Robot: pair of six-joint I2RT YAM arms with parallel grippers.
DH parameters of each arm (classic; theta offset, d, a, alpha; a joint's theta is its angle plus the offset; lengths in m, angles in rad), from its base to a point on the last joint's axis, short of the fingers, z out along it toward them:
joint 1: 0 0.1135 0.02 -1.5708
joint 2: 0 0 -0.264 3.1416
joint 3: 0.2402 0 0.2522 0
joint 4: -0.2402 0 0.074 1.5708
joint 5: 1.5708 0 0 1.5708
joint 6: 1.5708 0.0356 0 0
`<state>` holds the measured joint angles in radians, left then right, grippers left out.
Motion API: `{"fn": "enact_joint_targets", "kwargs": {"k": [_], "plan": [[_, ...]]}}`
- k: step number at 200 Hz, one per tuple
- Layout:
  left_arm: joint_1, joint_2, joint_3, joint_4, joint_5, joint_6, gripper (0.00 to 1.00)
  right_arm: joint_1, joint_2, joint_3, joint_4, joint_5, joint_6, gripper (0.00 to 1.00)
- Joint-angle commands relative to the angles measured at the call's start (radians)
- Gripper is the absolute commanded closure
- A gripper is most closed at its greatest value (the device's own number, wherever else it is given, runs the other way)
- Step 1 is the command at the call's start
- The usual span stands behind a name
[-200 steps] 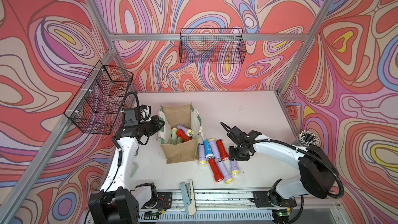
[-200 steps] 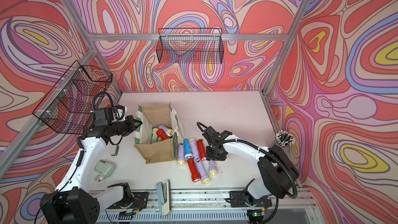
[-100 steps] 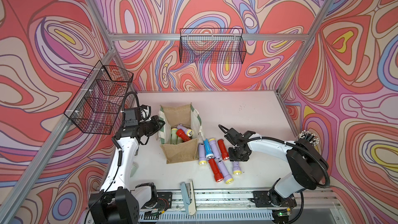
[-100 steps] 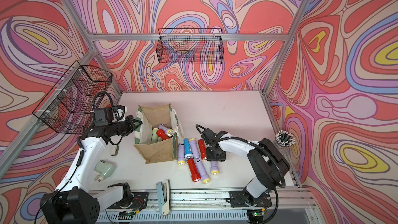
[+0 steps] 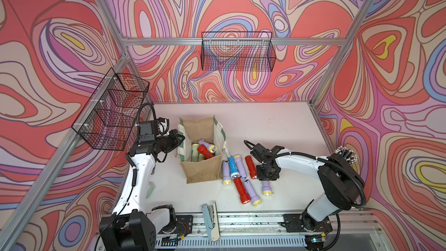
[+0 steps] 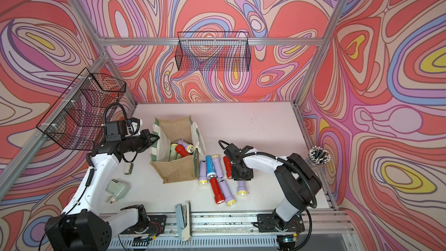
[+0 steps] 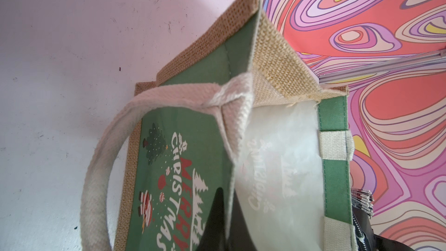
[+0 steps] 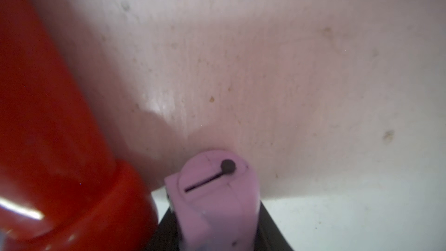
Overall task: Put the flashlights into the tote bags
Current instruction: Pick up the flashlight from the center of the board, then place the flashlight in the canvas bag.
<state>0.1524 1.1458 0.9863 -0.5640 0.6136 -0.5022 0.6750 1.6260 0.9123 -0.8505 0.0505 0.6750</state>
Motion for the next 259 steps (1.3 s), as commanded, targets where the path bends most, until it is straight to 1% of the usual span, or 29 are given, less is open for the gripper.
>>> {"fn": "enact_joint_targets", "kwargs": {"k": [1, 29, 43, 56, 67, 84, 102, 125, 155, 166, 177, 197, 214, 238, 259], "plan": [[0.01, -0.007, -0.008, 0.039, 0.015, -0.006, 1.0, 0.0, 0.004, 0.061, -0.087, 0.157, 0.01, 0.76], [0.009, -0.011, -0.009, 0.038, 0.014, -0.004, 1.0, 0.0, -0.009, 0.166, -0.156, 0.331, 0.003, 0.79], [0.009, -0.011, -0.009, 0.037, 0.014, -0.002, 1.0, 0.0, -0.009, 0.226, -0.173, 0.411, -0.01, 0.8], [0.01, -0.012, -0.009, 0.036, 0.012, -0.002, 1.0, 0.001, -0.006, 0.286, -0.179, 0.483, -0.038, 0.8], [0.009, -0.011, -0.008, 0.036, 0.014, -0.002, 1.0, 0.0, -0.002, 0.35, -0.168, 0.515, -0.081, 0.81], [0.01, -0.005, -0.002, 0.035, 0.02, -0.001, 1.0, 0.0, 0.009, 0.457, -0.121, 0.512, -0.171, 0.82], [0.01, 0.005, 0.013, 0.021, 0.027, 0.007, 1.0, -0.001, 0.047, 0.619, -0.091, 0.48, -0.263, 0.84], [0.009, 0.001, 0.013, 0.015, 0.027, 0.016, 1.0, 0.006, 0.099, 0.837, -0.054, 0.44, -0.326, 0.86], [0.01, 0.003, 0.01, 0.007, 0.022, 0.023, 1.0, 0.101, 0.128, 0.971, 0.13, 0.416, -0.452, 0.85], [0.01, 0.005, 0.013, 0.004, 0.023, 0.027, 1.0, 0.128, 0.14, 1.011, 0.175, 0.376, -0.463, 0.85], [0.009, 0.008, 0.015, 0.008, 0.031, 0.026, 1.0, 0.136, 0.173, 1.038, 0.22, 0.283, -0.445, 0.85], [0.009, 0.014, 0.017, 0.016, 0.045, 0.022, 1.0, 0.138, 0.187, 1.03, 0.34, 0.08, -0.374, 0.85], [0.01, 0.018, 0.015, 0.016, 0.052, 0.024, 1.0, 0.14, 0.214, 1.021, 0.428, -0.038, -0.306, 0.85], [0.009, 0.018, 0.012, 0.02, 0.054, 0.024, 1.0, 0.147, 0.294, 1.064, 0.462, -0.183, -0.23, 0.85], [0.01, 0.013, 0.009, 0.022, 0.054, 0.023, 1.0, 0.162, 0.361, 1.064, 0.522, -0.326, -0.154, 0.85]]}}
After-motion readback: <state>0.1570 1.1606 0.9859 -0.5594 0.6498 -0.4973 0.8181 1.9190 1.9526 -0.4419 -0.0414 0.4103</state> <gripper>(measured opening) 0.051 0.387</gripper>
